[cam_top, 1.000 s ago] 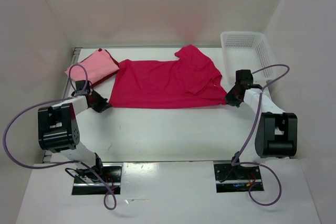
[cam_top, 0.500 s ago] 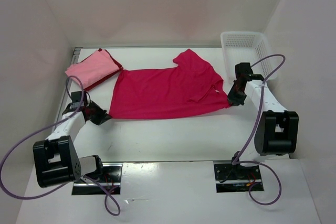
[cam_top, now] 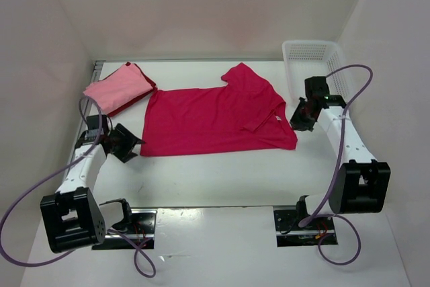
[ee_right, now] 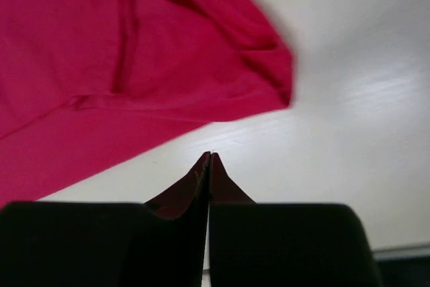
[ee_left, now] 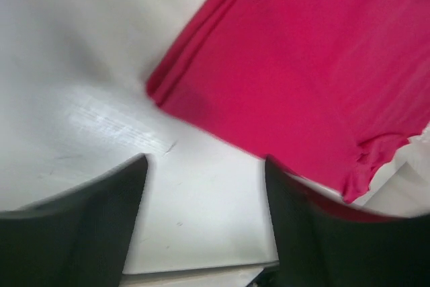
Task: Fold and stack the t-shirts
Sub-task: Fold the flattened tshirt in 1/3 of the way
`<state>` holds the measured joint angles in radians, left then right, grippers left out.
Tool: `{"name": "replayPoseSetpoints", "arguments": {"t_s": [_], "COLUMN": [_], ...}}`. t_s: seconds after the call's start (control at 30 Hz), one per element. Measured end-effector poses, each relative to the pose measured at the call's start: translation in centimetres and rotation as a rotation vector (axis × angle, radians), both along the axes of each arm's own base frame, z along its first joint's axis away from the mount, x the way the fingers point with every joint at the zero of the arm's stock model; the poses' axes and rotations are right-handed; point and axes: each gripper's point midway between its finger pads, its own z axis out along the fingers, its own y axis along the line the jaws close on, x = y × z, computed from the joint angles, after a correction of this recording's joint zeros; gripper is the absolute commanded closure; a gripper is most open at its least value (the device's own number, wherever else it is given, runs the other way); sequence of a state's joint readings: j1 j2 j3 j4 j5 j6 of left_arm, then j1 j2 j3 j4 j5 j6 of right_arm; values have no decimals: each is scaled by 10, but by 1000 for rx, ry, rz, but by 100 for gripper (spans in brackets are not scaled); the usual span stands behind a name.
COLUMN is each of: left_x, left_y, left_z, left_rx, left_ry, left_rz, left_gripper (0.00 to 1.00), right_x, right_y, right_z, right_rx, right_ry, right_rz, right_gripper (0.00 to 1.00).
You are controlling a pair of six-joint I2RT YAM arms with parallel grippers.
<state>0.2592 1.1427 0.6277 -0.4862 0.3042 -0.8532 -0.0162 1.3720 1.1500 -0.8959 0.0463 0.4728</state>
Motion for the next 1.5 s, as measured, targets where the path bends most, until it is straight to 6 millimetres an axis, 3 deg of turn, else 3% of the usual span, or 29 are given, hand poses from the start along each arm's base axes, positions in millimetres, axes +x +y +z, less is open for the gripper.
{"name": "replayPoseSetpoints", "arguments": {"t_s": [0.07, 0.1, 0.13, 0.17, 0.27, 0.4, 0.57, 0.77, 0.87, 1.0, 1.3, 1.33, 1.43, 1.5], "left_x": [16, 24, 31, 37, 44, 44, 37, 39, 41, 44, 25, 24, 22, 21], "left_y": [2, 0, -4, -11, -40, -82, -132, -176, -176, -172, -159, -158, -156, -156], "left_z": [18, 27, 35, 41, 48, 34, 8, -4, -9, -14, -40, -42, -44, -45], "left_rx": [42, 58, 71, 79, 74, 50, 21, 10, 19, 39, 76, 78, 84, 85], "left_ry": [-64, -101, -137, -168, -218, -201, -136, -127, -124, -131, -63, -59, -53, -51], "left_rz": [-31, -57, -82, -110, -208, -340, -479, -590, -587, -573, -556, -555, -552, -552], "left_gripper": [62, 68, 73, 73, 71, 70, 70, 70, 70, 70, 70, 70, 70, 70], "right_x": [9, 12, 16, 21, 29, 44, 61, 68, 74, 76, 91, 92, 98, 101], "right_y": [22, 37, 54, 69, 103, 115, 115, 115, 117, 118, 123, 123, 126, 127], "right_z": [-6, -11, -17, -24, -46, -65, -81, -113, -115, -115, -111, -112, -114, -112], "right_rx": [56, 91, 122, 145, 211, 249, 238, 229, 239, 243, 258, 259, 268, 272], "right_ry": [-23, -24, -22, -20, 3, -1, -22, 30, 23, 18, 3, 4, 11, 9], "right_rz": [52, 91, 132, 167, 235, 234, 225, 215, 209, 206, 211, 211, 208, 213], "right_gripper": [100, 100, 94, 75, 52, 39, 39, 58, 70, 75, 85, 83, 61, 57]}}
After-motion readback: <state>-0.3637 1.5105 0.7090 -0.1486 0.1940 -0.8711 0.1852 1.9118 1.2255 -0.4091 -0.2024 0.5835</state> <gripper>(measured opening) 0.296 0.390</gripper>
